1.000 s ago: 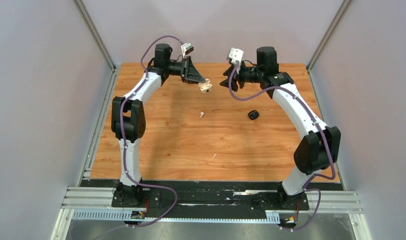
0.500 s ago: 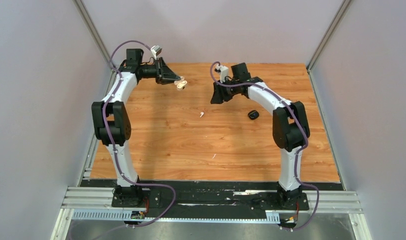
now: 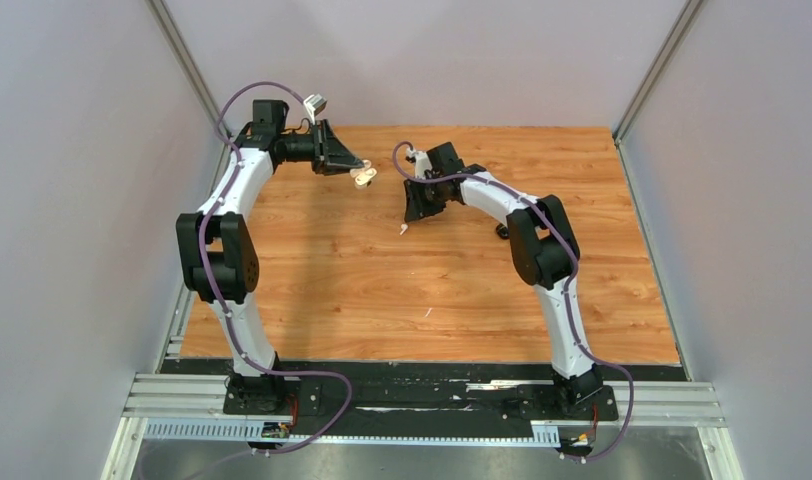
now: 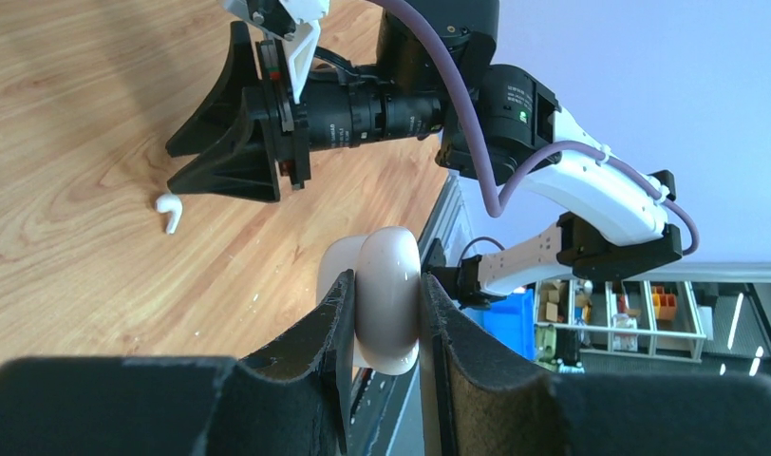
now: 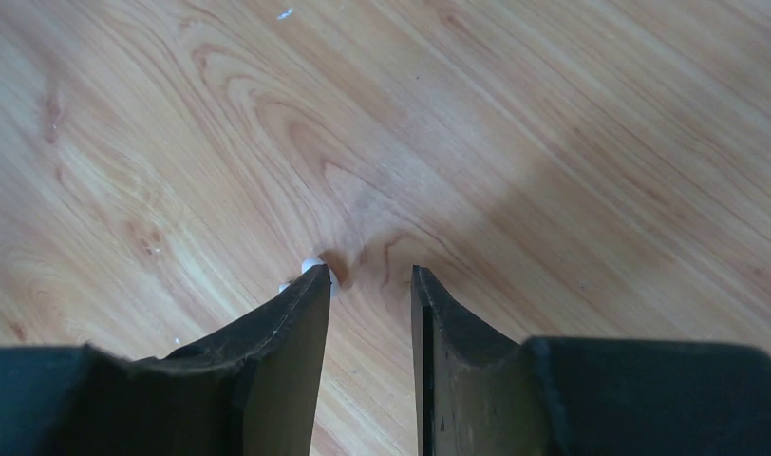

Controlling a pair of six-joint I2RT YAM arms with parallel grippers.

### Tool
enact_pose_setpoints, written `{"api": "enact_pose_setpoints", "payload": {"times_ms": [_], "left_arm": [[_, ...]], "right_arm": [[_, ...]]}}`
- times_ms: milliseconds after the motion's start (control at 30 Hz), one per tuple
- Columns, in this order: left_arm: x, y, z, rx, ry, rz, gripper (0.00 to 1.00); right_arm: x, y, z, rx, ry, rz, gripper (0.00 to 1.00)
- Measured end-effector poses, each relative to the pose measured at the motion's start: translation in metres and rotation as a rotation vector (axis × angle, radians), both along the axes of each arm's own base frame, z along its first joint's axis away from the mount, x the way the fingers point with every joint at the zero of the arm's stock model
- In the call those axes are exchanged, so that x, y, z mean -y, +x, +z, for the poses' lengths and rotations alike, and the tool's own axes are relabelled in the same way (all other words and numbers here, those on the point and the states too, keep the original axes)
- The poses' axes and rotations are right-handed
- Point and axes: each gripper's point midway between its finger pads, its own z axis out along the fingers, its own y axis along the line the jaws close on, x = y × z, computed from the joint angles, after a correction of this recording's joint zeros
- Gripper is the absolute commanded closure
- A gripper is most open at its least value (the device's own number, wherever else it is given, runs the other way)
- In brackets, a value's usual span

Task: Insert the wireless bluetooth earbuds into the charging case
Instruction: Pick up the earbud from the center of the board.

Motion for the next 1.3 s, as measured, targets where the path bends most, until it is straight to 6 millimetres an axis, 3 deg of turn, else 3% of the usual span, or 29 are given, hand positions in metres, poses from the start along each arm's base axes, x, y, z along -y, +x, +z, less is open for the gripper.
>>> {"api": "enact_pose_setpoints", "payload": {"times_ms": [433, 800, 1300], "left_arm": [[0.0, -0.002, -0.001, -0.014, 0.0, -0.001, 1.0], [0.0, -0.002, -0.001, -0.016, -0.002, -0.003, 1.0], [0.0, -0.002, -0.001, -0.017, -0.002, -0.003, 1.0]], "right_arm": [[-0.009, -0.004, -0.002, -0.012, 0.002, -0.014, 0.53], [-0.015, -0.008, -0.009, 0.07, -0.04, 0.084, 0.67], [0.0, -0.021, -0.011, 0.156, -0.093, 0.194, 0.68]]}}
